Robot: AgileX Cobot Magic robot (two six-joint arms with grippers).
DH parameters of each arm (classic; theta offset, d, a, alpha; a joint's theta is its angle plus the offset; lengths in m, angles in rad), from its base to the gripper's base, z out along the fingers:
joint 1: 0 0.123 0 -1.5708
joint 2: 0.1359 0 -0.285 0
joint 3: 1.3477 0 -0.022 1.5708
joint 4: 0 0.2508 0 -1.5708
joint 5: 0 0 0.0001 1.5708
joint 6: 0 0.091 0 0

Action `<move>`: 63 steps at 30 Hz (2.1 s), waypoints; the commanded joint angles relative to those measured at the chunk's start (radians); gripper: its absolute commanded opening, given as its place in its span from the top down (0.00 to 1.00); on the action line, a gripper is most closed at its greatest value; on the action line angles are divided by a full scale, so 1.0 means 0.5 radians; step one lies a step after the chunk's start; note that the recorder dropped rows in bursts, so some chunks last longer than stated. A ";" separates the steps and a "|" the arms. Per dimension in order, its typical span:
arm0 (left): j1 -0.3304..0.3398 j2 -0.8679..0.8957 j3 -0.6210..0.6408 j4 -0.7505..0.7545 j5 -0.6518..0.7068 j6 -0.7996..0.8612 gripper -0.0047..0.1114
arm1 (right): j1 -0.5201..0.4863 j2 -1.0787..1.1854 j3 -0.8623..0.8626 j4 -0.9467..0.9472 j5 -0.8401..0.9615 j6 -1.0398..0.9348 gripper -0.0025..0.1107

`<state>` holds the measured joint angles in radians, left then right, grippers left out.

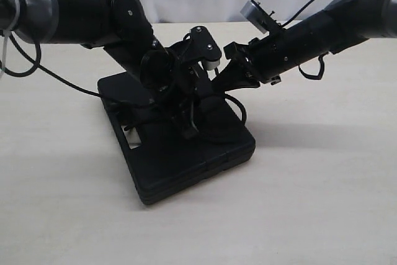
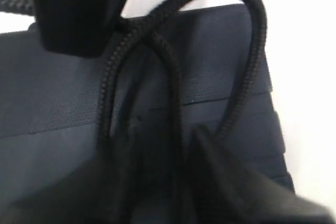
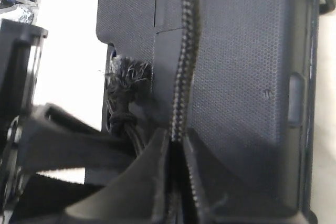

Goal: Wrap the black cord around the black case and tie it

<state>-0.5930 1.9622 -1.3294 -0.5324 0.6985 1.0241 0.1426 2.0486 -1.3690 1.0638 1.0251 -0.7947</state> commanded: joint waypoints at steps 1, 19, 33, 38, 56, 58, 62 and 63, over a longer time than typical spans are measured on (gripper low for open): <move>-0.004 -0.004 -0.008 -0.003 -0.003 -0.010 0.96 | -0.001 -0.006 0.005 -0.003 -0.002 -0.011 0.94; 0.001 -0.314 -0.008 0.172 -0.002 -0.075 0.96 | -0.239 -0.014 -0.006 0.214 0.221 -0.041 0.54; 0.001 -0.333 -0.008 0.757 -0.168 -0.128 0.96 | -0.215 -0.477 -0.006 -0.062 0.068 0.014 0.58; 0.001 -0.347 -0.008 0.997 -0.318 -0.321 0.96 | -0.051 -0.545 -0.006 -0.402 0.036 0.159 0.58; -0.003 -0.947 -0.008 1.146 -0.632 -0.539 0.96 | 0.277 -0.541 0.098 -1.690 -0.520 1.203 0.58; -0.003 -0.992 -0.008 1.146 -0.726 -0.539 0.96 | 0.277 -0.541 0.098 -1.664 -0.516 1.189 0.58; -0.003 -1.053 -0.008 1.138 -0.839 -0.539 0.96 | 0.277 -0.541 0.098 -1.621 -0.516 1.144 0.58; -0.003 -1.066 -0.008 1.138 -0.845 -0.539 0.96 | 0.277 -0.541 0.098 -1.614 -0.516 1.144 0.58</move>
<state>-0.5930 1.4612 -1.3294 0.0433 0.3576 0.7643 0.2810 1.7835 -1.3245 0.2428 0.7779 -0.2058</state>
